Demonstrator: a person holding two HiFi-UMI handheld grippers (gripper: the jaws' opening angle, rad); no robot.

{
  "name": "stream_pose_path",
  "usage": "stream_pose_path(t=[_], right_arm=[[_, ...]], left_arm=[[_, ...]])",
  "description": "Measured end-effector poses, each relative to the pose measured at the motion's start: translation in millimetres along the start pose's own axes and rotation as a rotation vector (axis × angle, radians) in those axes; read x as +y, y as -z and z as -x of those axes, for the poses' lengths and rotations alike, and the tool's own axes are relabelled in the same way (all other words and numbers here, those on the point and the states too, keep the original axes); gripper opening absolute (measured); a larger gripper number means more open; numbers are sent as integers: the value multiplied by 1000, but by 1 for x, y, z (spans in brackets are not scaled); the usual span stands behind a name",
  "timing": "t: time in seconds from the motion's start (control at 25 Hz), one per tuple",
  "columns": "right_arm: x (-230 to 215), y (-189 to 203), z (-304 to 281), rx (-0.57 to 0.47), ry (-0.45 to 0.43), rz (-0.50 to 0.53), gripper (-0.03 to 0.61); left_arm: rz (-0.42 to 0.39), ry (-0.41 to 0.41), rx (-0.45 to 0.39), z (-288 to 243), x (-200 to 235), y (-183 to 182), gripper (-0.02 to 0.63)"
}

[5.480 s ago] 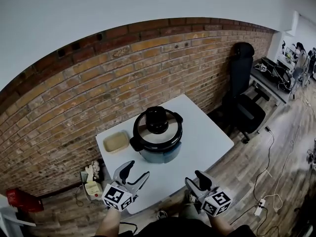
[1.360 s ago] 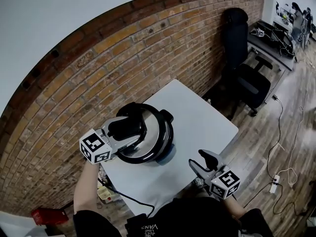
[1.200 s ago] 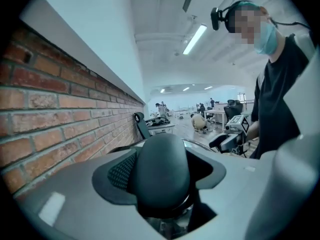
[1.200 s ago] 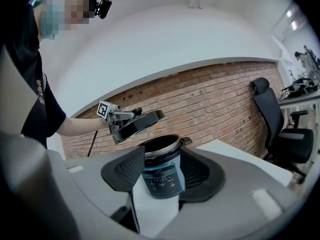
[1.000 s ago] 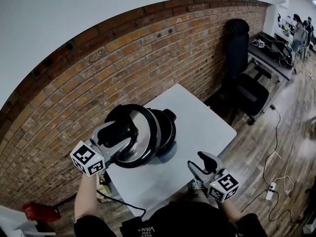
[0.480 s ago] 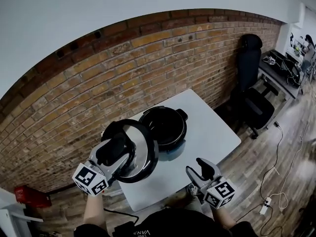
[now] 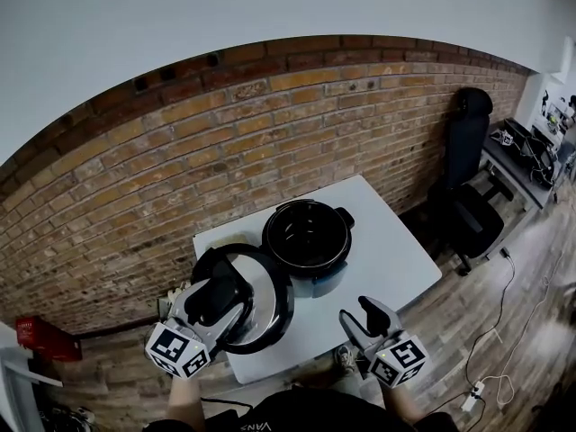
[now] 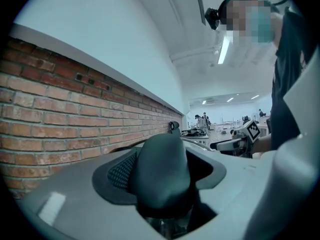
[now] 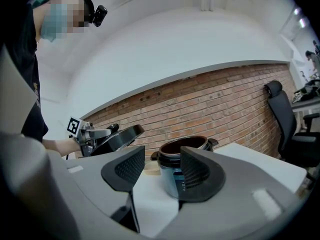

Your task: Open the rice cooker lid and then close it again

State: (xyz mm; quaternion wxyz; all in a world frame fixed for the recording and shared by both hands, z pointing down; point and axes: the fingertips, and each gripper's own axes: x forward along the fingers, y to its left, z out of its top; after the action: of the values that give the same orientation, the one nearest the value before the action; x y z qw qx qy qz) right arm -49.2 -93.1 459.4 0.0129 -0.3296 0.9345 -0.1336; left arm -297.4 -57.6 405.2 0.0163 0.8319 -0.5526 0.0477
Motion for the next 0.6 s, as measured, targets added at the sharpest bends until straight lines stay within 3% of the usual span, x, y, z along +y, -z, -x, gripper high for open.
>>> stream_pose_path(t=[0.28,0.6], right_arm=[[-4,-2,-7,11,-19,0,213],[-29,-11,-8,4,-13,-7,213]], left_arm=[[50,-31,2,-2,0,6,301],[-2,15,20,-43,-4,-1,301]])
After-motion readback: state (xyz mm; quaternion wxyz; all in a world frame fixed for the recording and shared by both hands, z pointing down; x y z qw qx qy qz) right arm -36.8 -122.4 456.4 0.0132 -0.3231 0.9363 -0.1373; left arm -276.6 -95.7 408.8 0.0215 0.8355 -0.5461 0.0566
